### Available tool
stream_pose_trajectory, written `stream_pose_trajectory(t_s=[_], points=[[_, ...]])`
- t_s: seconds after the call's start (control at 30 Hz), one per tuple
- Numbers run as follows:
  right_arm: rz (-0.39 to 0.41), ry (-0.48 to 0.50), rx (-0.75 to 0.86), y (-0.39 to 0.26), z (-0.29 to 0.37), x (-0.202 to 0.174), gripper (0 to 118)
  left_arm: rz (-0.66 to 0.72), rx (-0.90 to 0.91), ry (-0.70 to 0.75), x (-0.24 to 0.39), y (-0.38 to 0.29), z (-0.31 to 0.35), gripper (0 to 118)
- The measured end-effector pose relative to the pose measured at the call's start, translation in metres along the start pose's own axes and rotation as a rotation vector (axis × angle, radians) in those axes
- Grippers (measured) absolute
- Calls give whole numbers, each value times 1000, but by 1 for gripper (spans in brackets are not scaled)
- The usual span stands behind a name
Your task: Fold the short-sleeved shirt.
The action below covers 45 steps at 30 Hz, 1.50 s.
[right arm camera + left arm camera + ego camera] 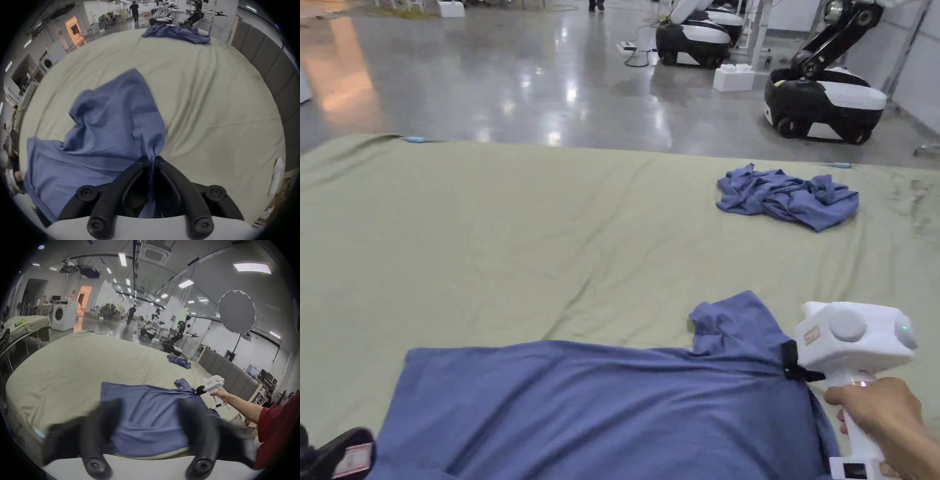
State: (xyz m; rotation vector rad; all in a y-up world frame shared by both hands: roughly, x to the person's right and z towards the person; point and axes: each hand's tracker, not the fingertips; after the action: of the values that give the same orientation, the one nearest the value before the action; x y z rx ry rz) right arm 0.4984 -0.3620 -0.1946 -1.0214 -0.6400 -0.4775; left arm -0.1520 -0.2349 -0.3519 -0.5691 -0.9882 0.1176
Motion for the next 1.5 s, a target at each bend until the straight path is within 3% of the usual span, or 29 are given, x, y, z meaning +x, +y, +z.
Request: stream_pose_trajectory(t_s=[0.03,0.13,0.3,0.4,0.47,0.53,0.57,0.6,0.63,0.8,0.87,0.93,1.07,1.13,1.27,1.33,1.47,1.5], points=[[1,82,-15,0,0,2,6,-2,-15,12,-9,12,-20,101],[6,71,-9,-8,13,-3,6,-29,-70,49,-35,53,-107,101],[0,116,-2,-16,20,-10,6,75,-446,208,-105,65,-267,101],[3,122,4,-19,23,-13,6,67,-629,357,-136,43,-314,99],[-5,138,7,-21,26,-14,6,74,-633,355,-140,34,-323,92],[-9,170,11,-20,28,-12,6,28,-595,378,-133,27,-316,83],[-11,178,14,-21,31,-12,6,22,-572,369,-128,27,-312,68],[-15,184,18,-22,34,-13,6,22,-575,366,-126,28,-311,47],[-16,204,34,-23,38,-13,6,-27,-583,373,-124,30,-307,5],[-38,280,119,-29,63,-8,6,41,-524,202,-114,40,-285,4],[-14,329,136,-35,81,-7,6,16,-513,210,-106,44,-272,4],[-44,382,175,-45,101,0,6,7,-471,122,-90,49,-247,4],[25,450,266,-86,163,15,6,58,-393,-5,-78,49,-172,4],[64,478,288,-113,192,22,6,38,-352,-3,-76,42,-131,4],[25,505,277,-181,228,46,6,112,-300,-142,-85,16,-52,4],[5,525,227,-212,222,56,6,117,-298,-160,-90,-3,-27,4],[-37,409,111,-261,171,64,6,94,-403,-95,-99,-51,-27,4],[-59,423,70,-268,155,68,6,116,-432,-92,-104,-64,-32,4]])
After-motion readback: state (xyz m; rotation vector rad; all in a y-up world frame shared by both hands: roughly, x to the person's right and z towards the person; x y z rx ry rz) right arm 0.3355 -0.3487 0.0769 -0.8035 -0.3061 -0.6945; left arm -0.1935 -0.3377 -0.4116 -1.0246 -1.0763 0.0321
